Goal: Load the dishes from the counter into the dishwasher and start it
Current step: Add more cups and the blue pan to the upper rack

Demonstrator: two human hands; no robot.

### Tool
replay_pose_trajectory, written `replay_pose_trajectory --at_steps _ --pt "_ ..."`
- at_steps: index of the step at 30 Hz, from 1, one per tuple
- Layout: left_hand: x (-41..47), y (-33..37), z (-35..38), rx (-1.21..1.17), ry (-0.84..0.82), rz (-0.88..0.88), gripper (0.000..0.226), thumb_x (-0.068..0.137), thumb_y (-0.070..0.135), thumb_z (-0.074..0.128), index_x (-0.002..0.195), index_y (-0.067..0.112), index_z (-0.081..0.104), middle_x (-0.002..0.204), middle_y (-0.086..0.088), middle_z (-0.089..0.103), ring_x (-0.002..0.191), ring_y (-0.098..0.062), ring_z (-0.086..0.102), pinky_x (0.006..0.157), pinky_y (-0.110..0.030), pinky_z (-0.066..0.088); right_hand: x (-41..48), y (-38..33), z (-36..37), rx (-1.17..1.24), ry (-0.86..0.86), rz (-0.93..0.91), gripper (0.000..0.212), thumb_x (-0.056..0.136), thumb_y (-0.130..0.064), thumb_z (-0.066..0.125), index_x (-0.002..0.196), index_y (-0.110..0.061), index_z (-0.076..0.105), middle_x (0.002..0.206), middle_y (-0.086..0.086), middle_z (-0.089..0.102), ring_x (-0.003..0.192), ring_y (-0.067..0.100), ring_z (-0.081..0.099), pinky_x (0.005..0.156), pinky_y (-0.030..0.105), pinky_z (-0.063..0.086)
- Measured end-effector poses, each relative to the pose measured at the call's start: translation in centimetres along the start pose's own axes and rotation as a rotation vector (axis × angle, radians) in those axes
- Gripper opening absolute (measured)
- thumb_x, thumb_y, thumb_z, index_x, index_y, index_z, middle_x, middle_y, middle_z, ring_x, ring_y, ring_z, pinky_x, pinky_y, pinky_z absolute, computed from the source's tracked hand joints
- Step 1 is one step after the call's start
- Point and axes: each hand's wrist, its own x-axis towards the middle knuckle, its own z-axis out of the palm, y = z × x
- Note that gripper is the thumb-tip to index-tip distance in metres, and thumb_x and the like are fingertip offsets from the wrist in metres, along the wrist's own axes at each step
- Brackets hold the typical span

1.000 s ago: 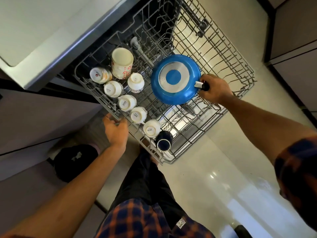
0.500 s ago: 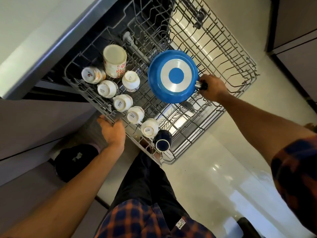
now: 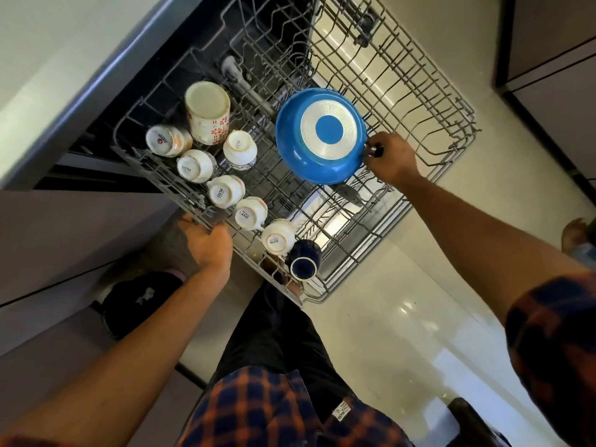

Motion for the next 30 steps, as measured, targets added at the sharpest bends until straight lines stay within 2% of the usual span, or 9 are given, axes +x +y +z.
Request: replay_pose_trajectory --at_steps 3,8,12,15,17,20,22,26,30 --pt "0.3 -0.6 0.0 0.001 -0.007 -0.022 0.057 0.085 0.004 0.062 0.137 0.002 0.041 0.128 -0.010 0.059 0.116 -0.026 0.061 0.101 -0.043 0.050 -0.7 -0.9 0.0 0.070 0.086 0.054 0.029 0.087 -0.028 0.067 0.116 -0.025 0.067 0.116 -0.002 0.065 0.102 0.018 0.063 0.081 0.032 0.053" --pt "0.5 -1.1 -0.4 -0.006 -0.031 -0.047 0.051 0.080 0.000 0.062 0.129 0.005 0.048 0.120 -0.007 0.063 0.109 -0.022 0.064 0.097 -0.039 0.052 -2.6 -3.1 0.3 0.196 0.163 0.064 0.024 0.087 -0.024 0.068 0.111 -0.023 0.069 0.111 -0.006 0.068 0.097 0.011 0.064 0.082 0.032 0.057" --pt "0.5 -1.2 -1.5 0.003 -0.122 -0.039 0.042 0.080 0.009 0.066 0.118 0.015 0.050 0.107 -0.015 0.068 0.094 -0.030 0.070 0.082 -0.043 0.058 -5.8 -5.7 1.3 0.264 0.048 0.019 0.008 0.089 -0.025 0.067 0.094 -0.030 0.068 0.090 -0.012 0.069 0.086 0.011 0.068 0.079 0.032 0.058" --pt "-0.1 -0.9 -2.7 0.014 -0.180 -0.041 0.040 0.091 0.011 0.068 0.128 0.007 0.052 0.091 -0.001 0.062 0.076 -0.014 0.063 0.071 -0.034 0.055 -8.7 -8.0 2.3 0.252 -0.037 -0.054 0.007 0.089 -0.024 0.066 0.090 -0.031 0.068 0.077 -0.017 0.063 0.081 0.012 0.065 0.074 0.027 0.050" --pt "-0.4 -1.1 -4.2 0.022 -0.201 -0.011 0.029 0.093 0.014 0.067 0.120 0.007 0.059 0.086 0.001 0.063 0.068 -0.010 0.062 0.064 -0.028 0.051 -11.0 -9.5 2.9 0.251 -0.099 -0.113 0.006 0.090 -0.021 0.066 0.093 -0.024 0.071 0.071 -0.018 0.057 0.077 0.008 0.058 0.068 0.024 0.044" --pt "-1.2 -1.4 -7.6 0.052 -0.225 0.056 0.008 0.096 0.015 0.061 0.103 0.013 0.065 0.084 -0.003 0.066 0.068 -0.011 0.065 0.070 -0.033 0.050 -14.3 -12.3 3.7 0.244 -0.177 -0.211 0.008 0.086 -0.020 0.068 0.091 -0.026 0.070 0.078 -0.013 0.064 0.081 0.011 0.062 0.077 0.028 0.050" --pt "-1.9 -2.0 -10.6 0.028 -0.192 0.101 0.006 0.098 0.014 0.059 0.100 0.014 0.065 0.085 -0.005 0.067 0.074 -0.016 0.066 0.070 -0.031 0.049 -16.5 -14.3 4.3 0.251 -0.212 -0.281 0.011 0.085 -0.022 0.069 0.092 -0.029 0.071 0.082 -0.011 0.066 0.084 0.013 0.064 0.081 0.029 0.050" --pt "-3.7 -3.7 -18.4 -0.043 -0.047 0.130 0.009 0.098 0.011 0.058 0.097 0.012 0.067 0.087 -0.009 0.068 0.076 -0.015 0.066 0.068 -0.025 0.050 -21.1 -19.5 5.7 0.285 -0.259 -0.450 0.010 0.084 -0.023 0.071 0.092 -0.029 0.073 0.076 -0.012 0.065 0.079 0.011 0.064 0.079 0.029 0.051" --pt "-5.4 -7.9 -28.7 -0.075 0.155 0.090 0.015 0.098 0.014 0.058 0.092 0.025 0.067 0.086 -0.003 0.070 0.077 -0.014 0.068 0.075 -0.034 0.055 -26.2 -26.9 7.9 0.233 -0.388 -0.671 0.009 0.083 -0.027 0.073 0.087 -0.034 0.069 0.068 -0.017 0.060 0.071 0.006 0.061 0.076 0.028 0.052"
